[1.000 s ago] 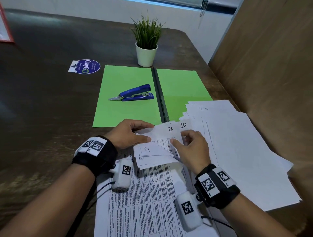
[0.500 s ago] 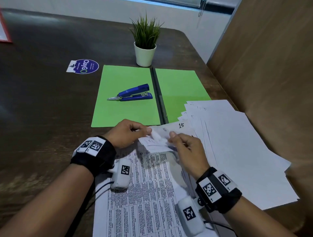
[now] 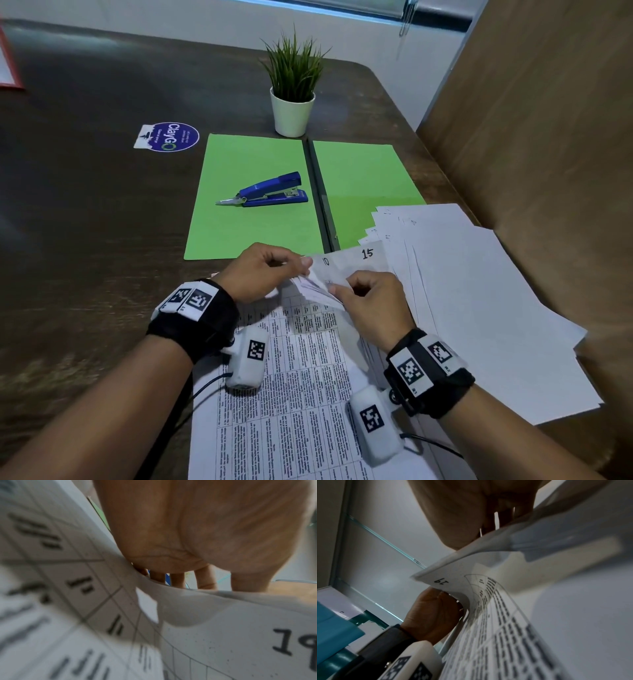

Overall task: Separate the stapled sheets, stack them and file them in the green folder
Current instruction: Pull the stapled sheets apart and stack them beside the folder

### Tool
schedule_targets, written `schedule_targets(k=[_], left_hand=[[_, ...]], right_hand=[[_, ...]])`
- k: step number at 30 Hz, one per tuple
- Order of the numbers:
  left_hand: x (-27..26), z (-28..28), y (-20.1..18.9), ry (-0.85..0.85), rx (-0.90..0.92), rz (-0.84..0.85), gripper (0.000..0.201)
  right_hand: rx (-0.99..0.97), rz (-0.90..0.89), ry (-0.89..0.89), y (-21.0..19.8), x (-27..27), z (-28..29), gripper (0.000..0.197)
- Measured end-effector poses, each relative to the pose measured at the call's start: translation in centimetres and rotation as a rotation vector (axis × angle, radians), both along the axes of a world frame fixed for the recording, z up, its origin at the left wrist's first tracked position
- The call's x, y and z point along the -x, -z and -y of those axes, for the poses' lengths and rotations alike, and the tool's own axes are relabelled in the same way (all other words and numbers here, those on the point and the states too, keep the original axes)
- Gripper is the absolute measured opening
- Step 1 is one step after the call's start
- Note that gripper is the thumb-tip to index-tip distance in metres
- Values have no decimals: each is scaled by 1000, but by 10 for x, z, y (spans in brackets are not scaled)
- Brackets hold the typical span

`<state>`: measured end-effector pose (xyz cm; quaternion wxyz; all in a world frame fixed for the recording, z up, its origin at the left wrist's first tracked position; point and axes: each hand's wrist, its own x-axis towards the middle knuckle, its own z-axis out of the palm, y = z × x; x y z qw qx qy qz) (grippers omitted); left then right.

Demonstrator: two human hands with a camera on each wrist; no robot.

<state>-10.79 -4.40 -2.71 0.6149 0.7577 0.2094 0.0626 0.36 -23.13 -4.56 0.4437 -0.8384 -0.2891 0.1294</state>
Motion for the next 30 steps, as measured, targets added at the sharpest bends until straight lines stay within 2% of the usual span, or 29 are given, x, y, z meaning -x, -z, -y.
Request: schedule_targets(k=[4,8,10,15,21,26,28,30], left_hand=[[-2,0,1,52,-85,-73,12],[-3,0,-6,56,-325,-114,33],[-2,-1,-8,41,-387,-130,32],[0,-1,-11,37,-409,-140,25],[2,1,-15,35,-354,-118,27],[3,-3,-12,12,-348,-122,30],[2,-4,-9,17,-332,-122,36],[2,-6,-7,26,-325,-130,37]], right_hand=[[-35,35,-57,-7,5,0,23],[-45,104,-95,-13,9,0,21],[-40,138,-87,-14,10,1,24],[-25,169,-61,-19,9,5,26],[-92,163,73,-24,0,13,35],[115,114,-68,-26,-4,29,49],[63,129,-27,-29,-5,38,46],[-39,115,34,-33,-5,43,33]])
